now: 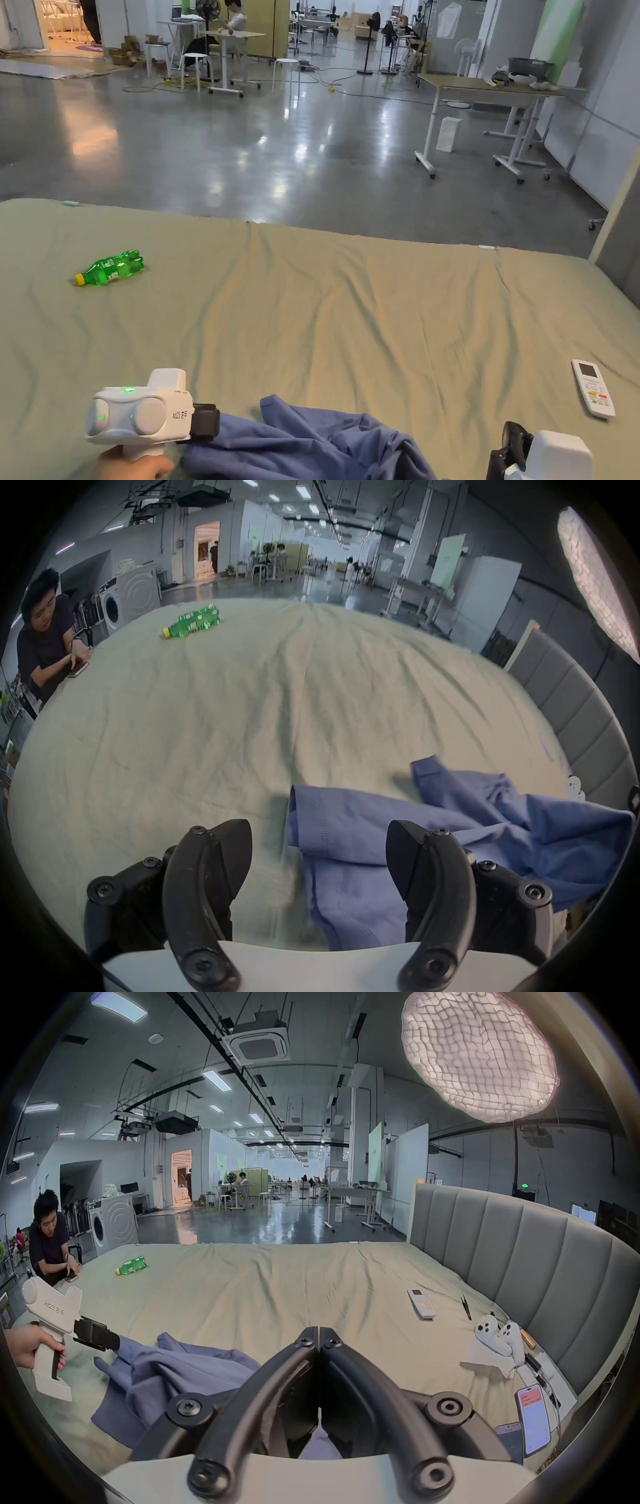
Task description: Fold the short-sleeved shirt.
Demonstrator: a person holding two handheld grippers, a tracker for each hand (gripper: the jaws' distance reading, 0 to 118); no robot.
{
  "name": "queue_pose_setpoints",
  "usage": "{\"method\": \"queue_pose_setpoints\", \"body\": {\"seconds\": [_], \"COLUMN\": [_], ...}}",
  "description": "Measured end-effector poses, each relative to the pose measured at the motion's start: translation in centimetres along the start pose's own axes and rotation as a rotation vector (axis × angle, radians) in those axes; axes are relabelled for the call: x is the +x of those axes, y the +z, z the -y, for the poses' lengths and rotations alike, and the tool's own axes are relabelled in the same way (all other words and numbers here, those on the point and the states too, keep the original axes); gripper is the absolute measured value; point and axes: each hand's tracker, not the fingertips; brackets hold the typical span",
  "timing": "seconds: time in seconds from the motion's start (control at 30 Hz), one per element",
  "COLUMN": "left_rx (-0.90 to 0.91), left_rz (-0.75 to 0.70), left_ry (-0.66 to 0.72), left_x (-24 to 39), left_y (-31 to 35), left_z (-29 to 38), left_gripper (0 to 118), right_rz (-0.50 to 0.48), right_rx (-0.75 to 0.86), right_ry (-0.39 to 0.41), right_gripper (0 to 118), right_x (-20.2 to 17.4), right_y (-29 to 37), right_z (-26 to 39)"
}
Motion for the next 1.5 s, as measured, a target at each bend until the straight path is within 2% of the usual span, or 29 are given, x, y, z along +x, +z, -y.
{"method": "queue_pose_setpoints", "body": {"seconds": [0.13, 0.23, 0.27, 0.33, 0.4, 0.57, 0.63, 0.67, 0.73, 0.8, 0.83, 0.97, 1.0, 1.07, 1.17, 1.2, 1.27, 1.33, 1.37, 1.5], "left_rx": [-0.166, -0.064, -0.068, -0.05, -0.055, -0.022, 0.033, 0.048, 0.09, 0.128, 0.141, 0.168, 0.169, 0.166, 0.155, 0.154, 0.155, 0.163, 0.178, 0.257], "left_rz": [-0.044, -0.072, -0.052, -0.075, -0.061, -0.019, -0.014, -0.008, 0.004, -0.004, -0.004, -0.01, -0.013, -0.012, -0.012, -0.015, -0.017, -0.013, -0.012, 0.005], "left_ry": [-0.034, -0.088, -0.106, -0.167, -0.188, -0.152, -0.162, -0.157, -0.139, -0.128, -0.128, -0.133, -0.135, -0.125, -0.111, -0.112, -0.116, -0.114, -0.108, -0.106], "left_x": [0.9, 2.1, 2.5, 3.0, 3.4, 2.7, 2.2, 2.0, 1.4, 0.9, 0.8, 0.0, 0.0, -0.3, -0.7, -0.8, -1.0, -1.3, -1.3, -1.5], "left_y": [-3.0, -2.4, -2.3, -1.6, -1.5, 0.9, 2.6, 3.5, 5.2, 7.0, 7.7, 9.4, 9.7, 9.8, 9.5, 9.6, 9.5, 9.9, 10.3, 12.6], "left_z": [1.7, 2.9, 2.9, 3.3, 3.5, 3.9, 4.0, 4.0, 3.9, 4.0, 4.0, 4.4, 4.6, 5.1, 5.8, 6.0, 6.2, 6.2, 6.0, 4.4], "left_gripper": [78, 72, 63, 22, 10, 8, 8, 8, 8, 8, 8, 8, 8, 8, 8, 8, 8, 8, 8, 8], "right_rz": [0.013, 0.021, 0.022, 0.023, 0.022, 0.002, -0.016, -0.033, -0.055, -0.076, -0.089, -0.124, -0.137, -0.171, -0.218, -0.19, -0.21, -0.179, -0.163, -0.143], "right_rx": [-0.034, -0.06, -0.068, -0.081, -0.091, -0.141, -0.2, -0.257, -0.295, -0.397, -0.425, -0.575, -0.607, -0.689, -0.707, -0.645, -0.658, -0.644, -0.601, -0.444], "right_ry": [0.002, -0.003, -0.003, -0.008, -0.012, -0.003, 0.024, 0.042, 0.027, 0.067, 0.08, 0.138, 0.131, 0.099, 0.05, 0.133, 0.135, 0.129, 0.103, 0.103], "right_gripper": [0, 0, 0, 0, 0, 0, 0, 4, 39, 68, 68, 67, 61, 37, 25, 19, 4, 3, 3, 2], "right_x": [0.8, 1.3, 1.3, 1.4, 1.3, 2.0, 2.5, 3.1, 3.8, 3.9, 3.9, 2.8, 2.7, 2.1, 1.3, 0.9, 0.6, 0.4, 0.6, 1.3], "right_y": [-0.4, -0.7, -0.9, -1.2, -1.0, -1.5, -2.3, -3.7, -4.9, -6.5, -7.3, -9.6, -10.2, -11.5, -11.3, -11.9, -12.0, -10.8, -10.2, -8.3], "right_z": [1.0, 1.6, 1.9, 2.2, 1.9, 1.8, 1.7, 2.0, 2.3, 2.8, 3.3, 5.4, 6.2, 8.3, 9.6, 10.0, 9.9, 8.9, 8.1, 4.6]}}
